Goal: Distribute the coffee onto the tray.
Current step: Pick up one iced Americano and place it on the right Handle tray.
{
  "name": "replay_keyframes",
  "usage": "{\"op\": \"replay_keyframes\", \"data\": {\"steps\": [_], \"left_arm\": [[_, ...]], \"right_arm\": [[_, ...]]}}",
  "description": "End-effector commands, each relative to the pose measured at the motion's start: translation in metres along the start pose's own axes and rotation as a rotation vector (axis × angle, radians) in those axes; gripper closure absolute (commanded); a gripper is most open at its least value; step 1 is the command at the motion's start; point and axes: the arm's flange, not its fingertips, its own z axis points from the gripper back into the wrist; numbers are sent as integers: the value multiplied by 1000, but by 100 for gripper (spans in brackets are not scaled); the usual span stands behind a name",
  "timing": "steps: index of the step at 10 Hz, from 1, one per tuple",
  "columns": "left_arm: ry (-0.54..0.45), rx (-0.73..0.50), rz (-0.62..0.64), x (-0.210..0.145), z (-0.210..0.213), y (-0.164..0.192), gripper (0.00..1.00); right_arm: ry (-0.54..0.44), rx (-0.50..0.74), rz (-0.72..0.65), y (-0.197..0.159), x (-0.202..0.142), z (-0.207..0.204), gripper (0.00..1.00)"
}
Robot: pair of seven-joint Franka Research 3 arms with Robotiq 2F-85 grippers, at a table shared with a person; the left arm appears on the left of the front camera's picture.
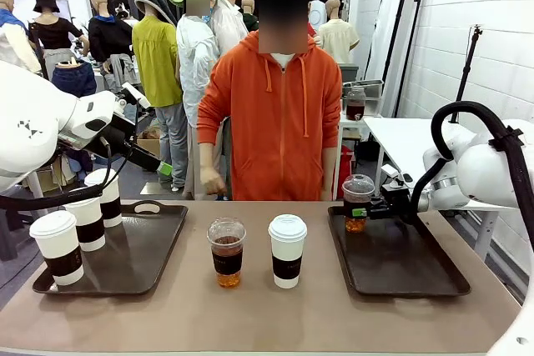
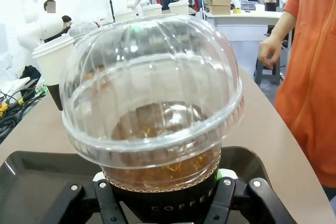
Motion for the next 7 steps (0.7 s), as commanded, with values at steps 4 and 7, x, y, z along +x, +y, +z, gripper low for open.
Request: {"op": "replay_keyframes", "data": {"steps": [4, 7], "left_arm": [[-5, -8, 5, -2, -1, 2, 0], [-5, -8, 5, -2, -1, 2, 0]], "right_arm": [[-1, 15, -81, -2, -1, 0, 0], [-3, -4, -95, 9, -2, 4, 0]]}}
